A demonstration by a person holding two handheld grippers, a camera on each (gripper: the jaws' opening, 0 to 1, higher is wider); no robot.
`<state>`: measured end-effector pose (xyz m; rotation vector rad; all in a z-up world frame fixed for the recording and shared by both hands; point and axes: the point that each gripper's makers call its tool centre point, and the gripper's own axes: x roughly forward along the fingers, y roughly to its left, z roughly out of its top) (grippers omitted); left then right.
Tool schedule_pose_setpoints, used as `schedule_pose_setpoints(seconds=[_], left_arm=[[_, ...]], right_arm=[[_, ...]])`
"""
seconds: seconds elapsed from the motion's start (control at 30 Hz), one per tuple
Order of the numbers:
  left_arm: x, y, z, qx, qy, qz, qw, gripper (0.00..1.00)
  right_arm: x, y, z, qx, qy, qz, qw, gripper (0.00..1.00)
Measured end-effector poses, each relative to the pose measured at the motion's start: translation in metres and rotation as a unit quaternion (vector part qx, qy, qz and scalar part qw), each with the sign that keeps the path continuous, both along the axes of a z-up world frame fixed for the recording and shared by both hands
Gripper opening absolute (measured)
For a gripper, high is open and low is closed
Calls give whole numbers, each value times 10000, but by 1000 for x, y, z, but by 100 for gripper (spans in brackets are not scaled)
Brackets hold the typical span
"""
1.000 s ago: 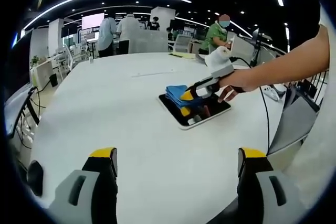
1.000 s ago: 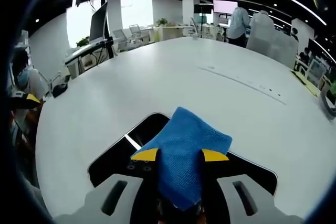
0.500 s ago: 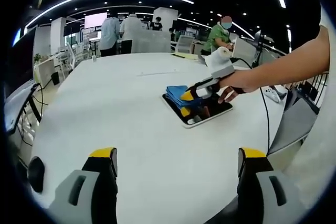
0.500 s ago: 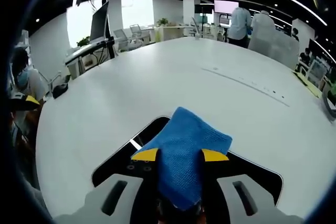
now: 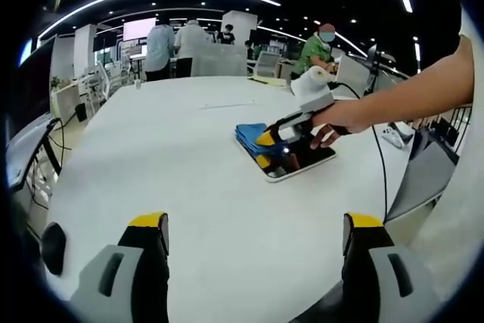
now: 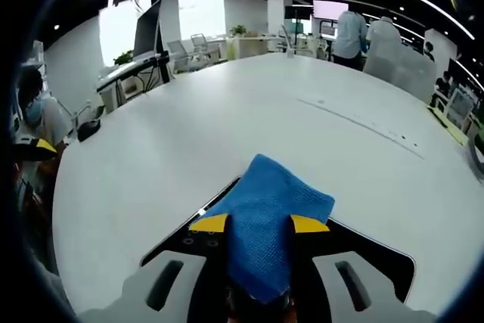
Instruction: Wipe the mirror surface with the cleaning cloth until all visible marks leave the cleaned area.
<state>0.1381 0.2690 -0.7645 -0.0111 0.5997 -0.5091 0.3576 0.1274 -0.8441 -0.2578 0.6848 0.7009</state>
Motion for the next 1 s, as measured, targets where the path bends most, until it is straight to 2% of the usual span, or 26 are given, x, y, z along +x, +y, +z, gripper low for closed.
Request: schedule_pose_setpoints(seconds=[1.0], left_arm=[[-1,6,0,-14,-8,34,10000,97]], right_arm=[[-5,10,0,-47,-11,-31,10000,27]])
